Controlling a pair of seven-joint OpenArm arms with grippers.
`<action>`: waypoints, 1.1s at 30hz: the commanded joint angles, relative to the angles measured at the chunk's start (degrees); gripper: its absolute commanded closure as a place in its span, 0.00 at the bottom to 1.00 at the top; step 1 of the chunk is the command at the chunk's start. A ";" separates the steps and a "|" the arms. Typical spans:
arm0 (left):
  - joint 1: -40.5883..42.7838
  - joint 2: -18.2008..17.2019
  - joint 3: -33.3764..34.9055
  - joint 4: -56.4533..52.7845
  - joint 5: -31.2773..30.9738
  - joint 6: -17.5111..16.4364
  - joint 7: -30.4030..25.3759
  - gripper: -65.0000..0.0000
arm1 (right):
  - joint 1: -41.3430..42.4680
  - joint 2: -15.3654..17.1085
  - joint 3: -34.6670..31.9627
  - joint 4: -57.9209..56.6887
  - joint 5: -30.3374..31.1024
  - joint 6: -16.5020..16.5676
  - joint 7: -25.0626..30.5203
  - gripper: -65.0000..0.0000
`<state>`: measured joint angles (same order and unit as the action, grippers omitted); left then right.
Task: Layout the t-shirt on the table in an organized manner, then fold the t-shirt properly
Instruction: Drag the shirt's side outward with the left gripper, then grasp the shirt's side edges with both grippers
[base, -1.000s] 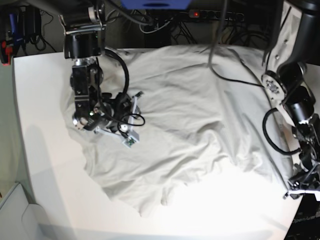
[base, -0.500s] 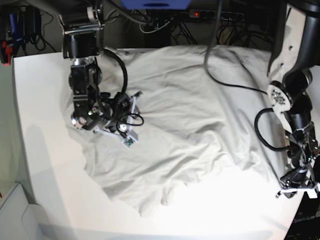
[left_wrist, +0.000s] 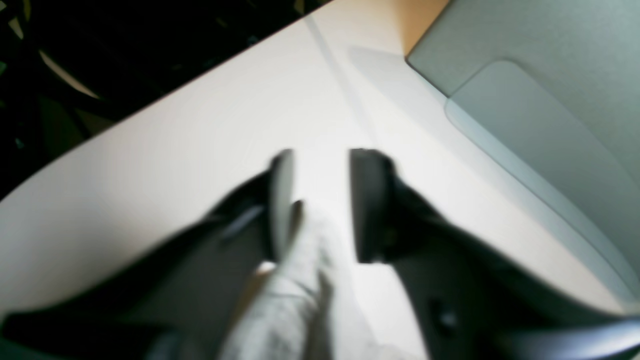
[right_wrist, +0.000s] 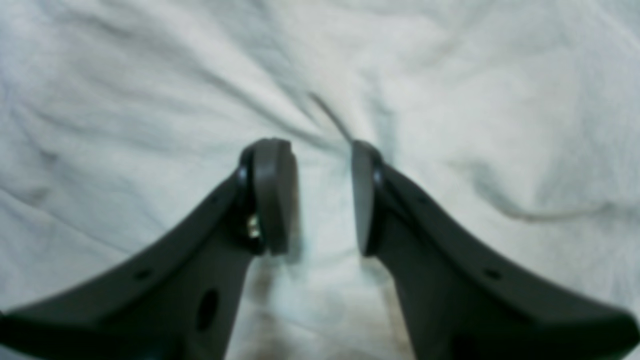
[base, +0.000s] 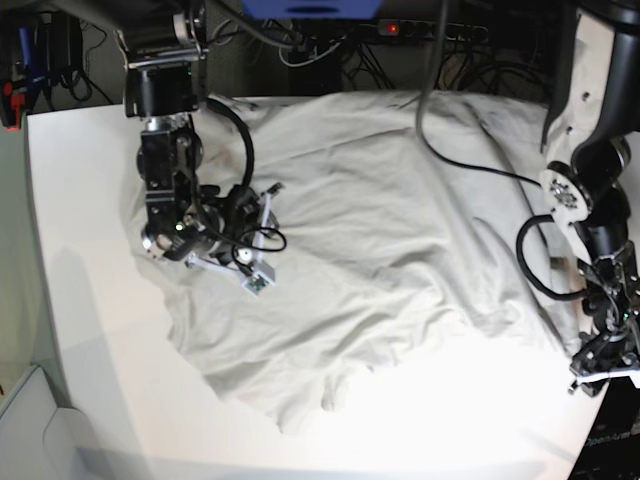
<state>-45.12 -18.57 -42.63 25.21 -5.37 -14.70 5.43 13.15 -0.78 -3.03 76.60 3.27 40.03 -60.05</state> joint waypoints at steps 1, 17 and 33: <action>-1.95 -0.47 0.21 0.85 -0.22 -0.55 -1.34 0.48 | 0.96 0.29 0.08 0.55 -0.76 -0.03 -0.74 0.67; 24.07 7.97 0.21 35.05 -18.85 -0.55 26.00 0.46 | 8.26 0.29 0.17 0.63 -0.76 -0.03 -0.65 0.67; 36.02 12.28 0.04 40.68 -20.61 -0.55 31.45 0.81 | 16.00 2.05 0.52 -18.27 -0.94 -0.03 12.80 0.96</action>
<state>-8.54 -5.85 -42.61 65.36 -25.21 -15.00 37.34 27.29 0.99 -2.68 57.34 1.63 40.07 -47.94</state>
